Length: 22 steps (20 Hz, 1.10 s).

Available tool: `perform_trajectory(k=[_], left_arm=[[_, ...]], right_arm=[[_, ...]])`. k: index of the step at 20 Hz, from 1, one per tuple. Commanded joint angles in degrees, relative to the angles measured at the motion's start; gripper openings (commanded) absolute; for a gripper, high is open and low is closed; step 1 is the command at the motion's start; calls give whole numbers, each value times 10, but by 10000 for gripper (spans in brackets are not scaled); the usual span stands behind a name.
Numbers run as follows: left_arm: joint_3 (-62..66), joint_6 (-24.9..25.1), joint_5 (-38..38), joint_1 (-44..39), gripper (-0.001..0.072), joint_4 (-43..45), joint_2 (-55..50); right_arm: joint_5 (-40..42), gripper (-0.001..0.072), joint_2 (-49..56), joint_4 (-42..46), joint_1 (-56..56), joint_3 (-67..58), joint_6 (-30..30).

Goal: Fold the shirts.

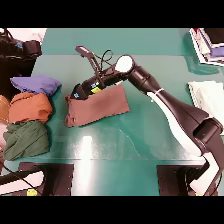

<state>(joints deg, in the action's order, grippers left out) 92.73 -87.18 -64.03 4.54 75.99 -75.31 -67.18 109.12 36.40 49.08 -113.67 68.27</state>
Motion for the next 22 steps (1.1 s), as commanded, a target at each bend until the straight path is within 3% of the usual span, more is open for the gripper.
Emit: perform_trajectory(k=[1,7,8,9,10,14,19,20,22], left_arm=[[1,7,-24,10,23,3,9],[0,7,-40,8,23,-1,9],[0,7,-41,8,23,-11,8],[0,7,-40,8,23,-16,8],[0,7,-40,8,23,-22,7],[-4,7,-39,8,23,-29,7],[-23,7,-40,8,23,-36,6],[-24,7,-39,8,23,-42,5],[-24,7,-39,8,23,-52,5]], right_arm=[[-78,394,2,62,-38,5,16],[-37,390,-117,115,-222,246,54],[-16,455,-128,100,-253,289,54],[-2,655,-132,81,-281,326,55],[7,679,-129,61,-298,353,55],[12,678,-73,-6,-307,384,26],[7,677,16,-75,-235,287,2],[5,652,29,-75,-220,264,2],[5,480,45,-71,-198,224,2]])
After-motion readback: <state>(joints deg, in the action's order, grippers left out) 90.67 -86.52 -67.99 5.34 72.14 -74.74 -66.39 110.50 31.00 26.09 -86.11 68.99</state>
